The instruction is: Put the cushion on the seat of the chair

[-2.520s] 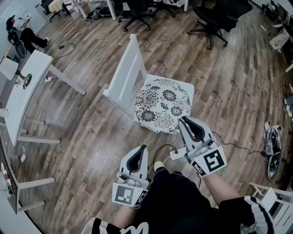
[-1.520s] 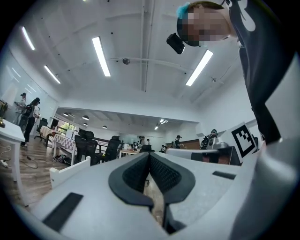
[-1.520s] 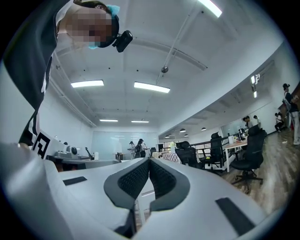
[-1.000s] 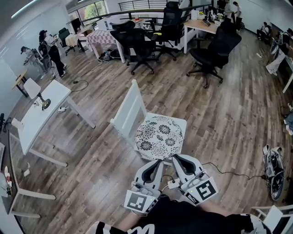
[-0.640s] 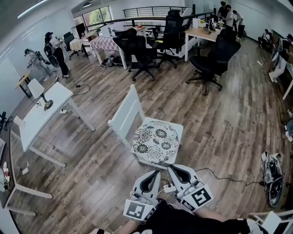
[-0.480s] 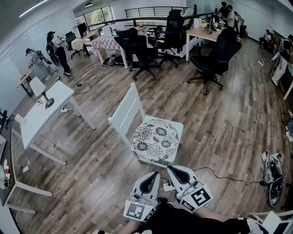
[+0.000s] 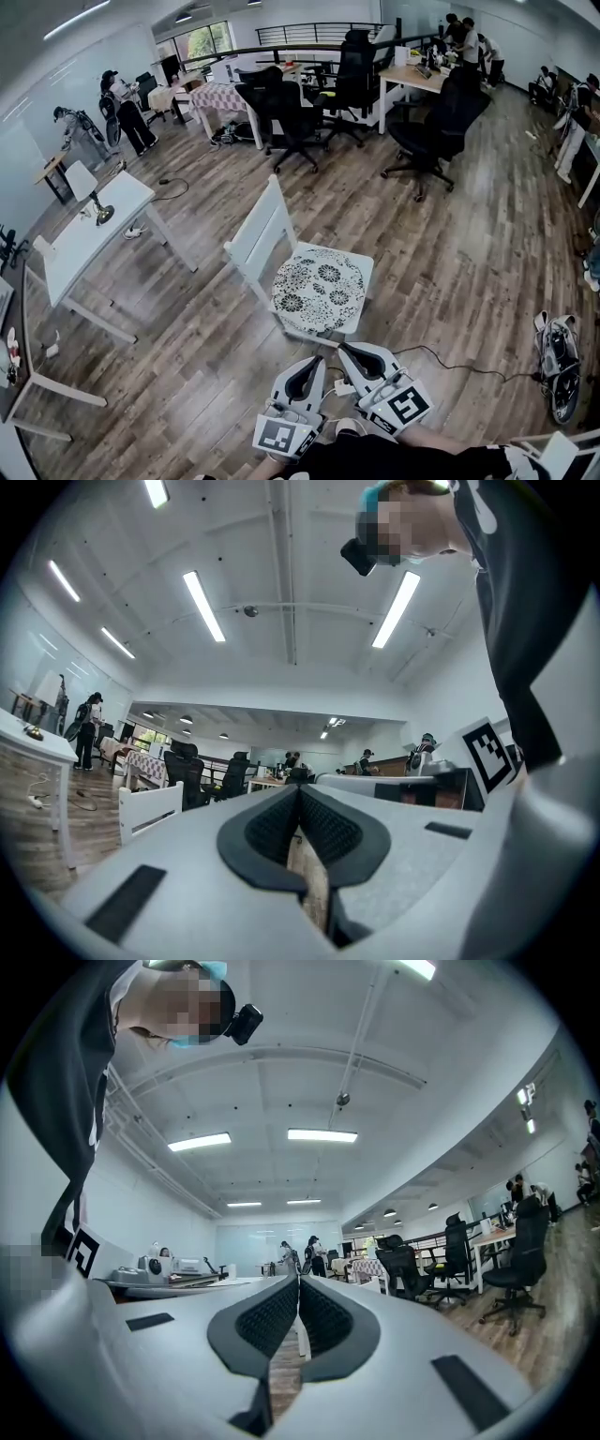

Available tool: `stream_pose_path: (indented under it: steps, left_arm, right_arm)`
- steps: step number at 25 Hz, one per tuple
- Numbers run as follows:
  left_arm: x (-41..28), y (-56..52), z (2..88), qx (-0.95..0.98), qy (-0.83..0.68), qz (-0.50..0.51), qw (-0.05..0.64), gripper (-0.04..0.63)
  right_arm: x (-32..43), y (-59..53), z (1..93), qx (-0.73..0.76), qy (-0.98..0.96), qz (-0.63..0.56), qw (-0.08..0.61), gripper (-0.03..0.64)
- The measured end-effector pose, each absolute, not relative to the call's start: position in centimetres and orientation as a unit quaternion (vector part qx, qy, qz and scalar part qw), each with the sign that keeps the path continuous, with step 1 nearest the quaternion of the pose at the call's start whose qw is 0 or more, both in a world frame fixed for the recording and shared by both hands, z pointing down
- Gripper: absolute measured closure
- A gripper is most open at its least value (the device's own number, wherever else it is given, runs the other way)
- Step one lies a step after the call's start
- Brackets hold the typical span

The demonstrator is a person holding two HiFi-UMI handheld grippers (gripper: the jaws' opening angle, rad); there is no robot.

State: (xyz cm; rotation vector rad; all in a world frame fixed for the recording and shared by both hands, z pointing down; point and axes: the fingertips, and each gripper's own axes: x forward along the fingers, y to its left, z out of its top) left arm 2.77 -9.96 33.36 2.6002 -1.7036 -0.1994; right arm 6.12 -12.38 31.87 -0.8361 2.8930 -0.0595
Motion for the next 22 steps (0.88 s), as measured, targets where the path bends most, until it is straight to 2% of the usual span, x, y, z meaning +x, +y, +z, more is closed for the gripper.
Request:
stream_pose_path:
  steps: [22]
  left_arm:
    - [-1.4, 2.2, 32.5, 0.844, -0.532, -0.067, 0.003, 0.591]
  right_arm:
    - [1.9, -0.2, 31.3, -0.294, 0.953, -0.019, 0.064, 0.595]
